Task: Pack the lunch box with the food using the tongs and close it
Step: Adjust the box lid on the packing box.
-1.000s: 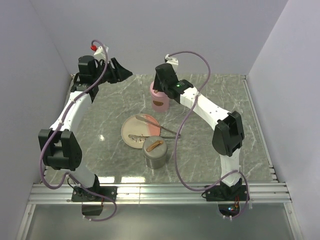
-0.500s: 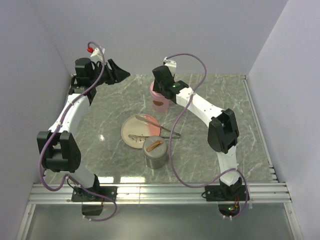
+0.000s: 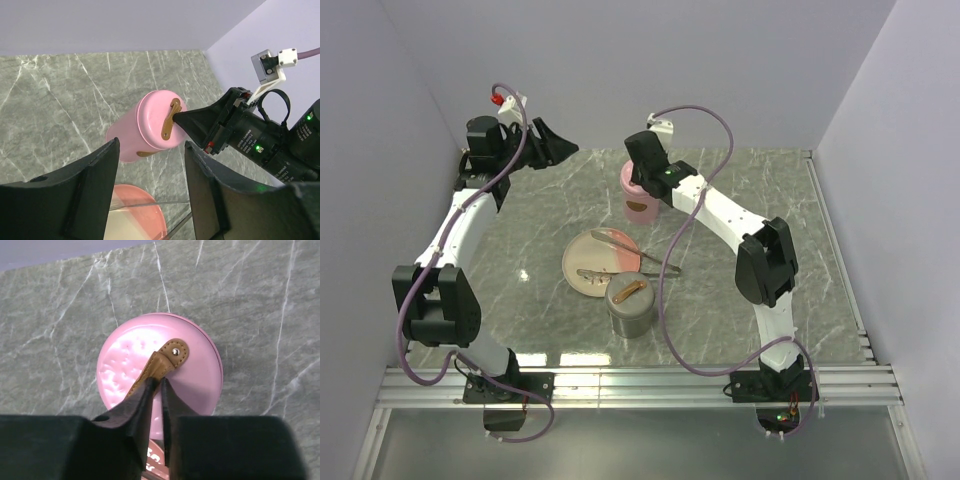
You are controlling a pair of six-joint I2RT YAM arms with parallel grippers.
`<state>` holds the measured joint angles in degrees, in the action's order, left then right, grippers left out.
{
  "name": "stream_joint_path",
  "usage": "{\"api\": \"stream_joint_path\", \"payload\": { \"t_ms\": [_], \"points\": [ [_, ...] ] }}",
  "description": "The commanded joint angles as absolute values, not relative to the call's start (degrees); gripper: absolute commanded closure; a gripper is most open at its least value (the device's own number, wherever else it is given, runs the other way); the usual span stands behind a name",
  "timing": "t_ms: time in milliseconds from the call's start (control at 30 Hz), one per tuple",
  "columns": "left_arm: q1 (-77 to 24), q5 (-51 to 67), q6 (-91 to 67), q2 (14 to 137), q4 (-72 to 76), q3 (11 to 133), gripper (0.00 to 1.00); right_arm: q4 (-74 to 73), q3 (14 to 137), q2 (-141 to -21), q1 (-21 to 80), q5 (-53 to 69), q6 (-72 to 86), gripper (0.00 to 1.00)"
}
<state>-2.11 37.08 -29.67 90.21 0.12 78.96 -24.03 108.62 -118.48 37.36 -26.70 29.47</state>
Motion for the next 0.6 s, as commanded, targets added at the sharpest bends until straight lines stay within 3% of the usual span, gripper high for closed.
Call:
{"api": "stream_joint_path", "payload": {
  "t_ms": [0, 133, 567],
  "points": [
    [-1.8, 38.6, -29.9, 87.5, 2.8, 78.5, 0.4, -22.9, 110.2, -118.0, 37.2, -28.0, 27.9, 0.89],
    [-1.8, 38.8, -30.0, 87.5, 3.3, 77.7, 0.4, -22.8, 109.8, -116.2, 36.6, -26.5, 26.9, 1.0],
    [-1.8, 38.9, -30.0, 87.3, 3.5, 77.2, 0.39, -18.6, 107.6, -112.1, 34.5, -19.4, 22.6, 1.0]
  ]
}}
